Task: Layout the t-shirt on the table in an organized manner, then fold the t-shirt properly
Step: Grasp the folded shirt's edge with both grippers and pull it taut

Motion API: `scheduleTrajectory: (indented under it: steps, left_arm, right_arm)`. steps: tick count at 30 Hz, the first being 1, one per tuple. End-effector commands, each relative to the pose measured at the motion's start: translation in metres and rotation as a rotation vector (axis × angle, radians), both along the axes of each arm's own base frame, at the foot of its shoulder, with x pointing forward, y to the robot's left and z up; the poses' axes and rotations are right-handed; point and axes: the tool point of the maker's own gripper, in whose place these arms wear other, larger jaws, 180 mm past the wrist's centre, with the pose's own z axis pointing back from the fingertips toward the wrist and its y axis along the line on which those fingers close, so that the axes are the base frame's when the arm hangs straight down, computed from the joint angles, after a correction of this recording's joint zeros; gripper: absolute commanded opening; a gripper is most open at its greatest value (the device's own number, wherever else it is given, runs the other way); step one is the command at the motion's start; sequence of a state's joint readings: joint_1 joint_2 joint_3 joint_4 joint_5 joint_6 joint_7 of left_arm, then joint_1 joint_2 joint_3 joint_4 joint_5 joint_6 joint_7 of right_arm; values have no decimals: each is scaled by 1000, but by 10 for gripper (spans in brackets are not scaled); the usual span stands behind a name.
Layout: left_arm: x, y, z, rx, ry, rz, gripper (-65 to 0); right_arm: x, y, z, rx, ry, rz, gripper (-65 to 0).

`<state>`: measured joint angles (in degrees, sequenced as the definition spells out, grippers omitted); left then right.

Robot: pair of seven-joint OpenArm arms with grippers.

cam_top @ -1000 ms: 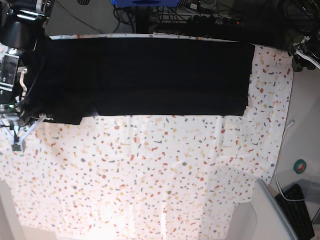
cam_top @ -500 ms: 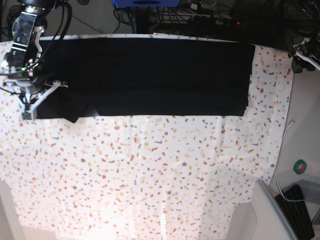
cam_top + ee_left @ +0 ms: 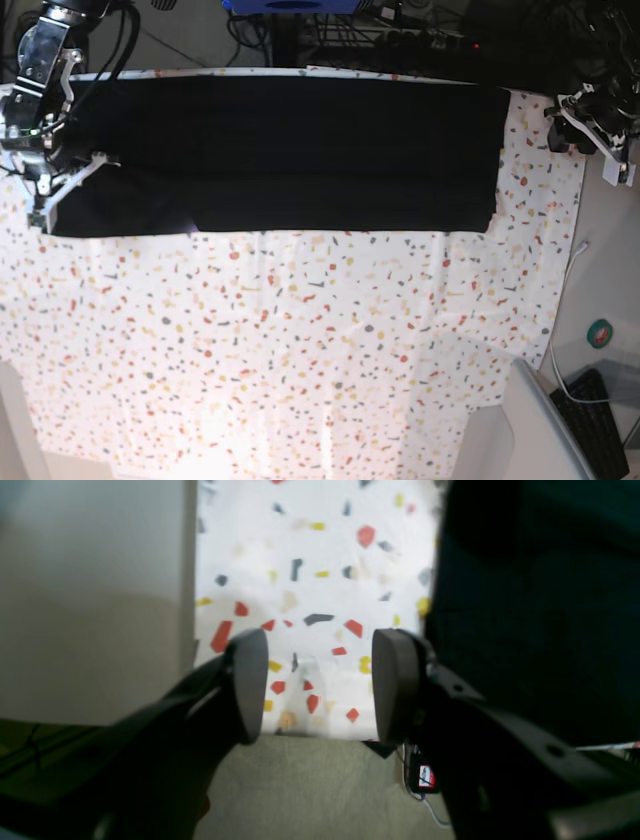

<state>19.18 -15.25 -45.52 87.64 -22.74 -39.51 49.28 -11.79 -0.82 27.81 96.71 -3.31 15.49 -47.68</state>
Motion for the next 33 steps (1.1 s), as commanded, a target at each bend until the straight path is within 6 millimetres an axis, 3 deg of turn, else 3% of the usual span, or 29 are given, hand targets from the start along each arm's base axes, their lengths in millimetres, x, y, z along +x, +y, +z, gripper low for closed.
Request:
scheduleTrajectory:
  steps: [1, 5, 8, 9, 11, 12, 13, 16, 22, 24, 26, 30, 33]
  left_arm:
    - [10, 4, 13, 19, -42, -18, -337]
    - [10, 4, 13, 19, -45, -17, -339]
    - [10, 5, 13, 20, -44, -17, -367]
    - [10, 5, 13, 19, -43, -16, -405]
    - [9, 4, 11, 14, -41, -13, -543]
    - [10, 3, 11, 14, -44, -14, -627]
    - [10, 3, 12, 14, -46, -14, -650]
    - [12, -8, 7, -5, -41, -34, -650]
    - [11, -15, 2, -14, -26, -53, -650]
    - [11, -15, 3, -14, -27, -54, -650]
    - [14, -21, 1, -21, -27, -71, -650]
    - [24, -60, -7, -60, -16, -171, -650]
    - [43, -98, -10, -115, -48, -164, -650]
  right_arm:
    - [5, -14, 17, -37, -57, -17, -486]
    - [5, -28, 50, -71, -163, -101, -477]
    - [14, -16, 64, -74, -247, -82, -501]
    - [19, -10, 65, -71, -261, -59, -531]
    - [28, 13, 54, -33, -255, 4, -642]
    - [31, 23, 43, -11, -234, 27, -650]
    - [35, 30, 35, 11, -219, 41, -650]
    - [39, 39, 3, 70, -150, 34, -650]
    - [19, 12, -41, 99, -54, -49, -650]
    - [15, 4, -40, 90, -68, -72, -650]
    - [16, 1, -26, 66, -99, -65, -650]
    - [23, -7, 8, 5, -184, -54, -650]
    - [26, -13, 11, -9, -187, -50, -650]
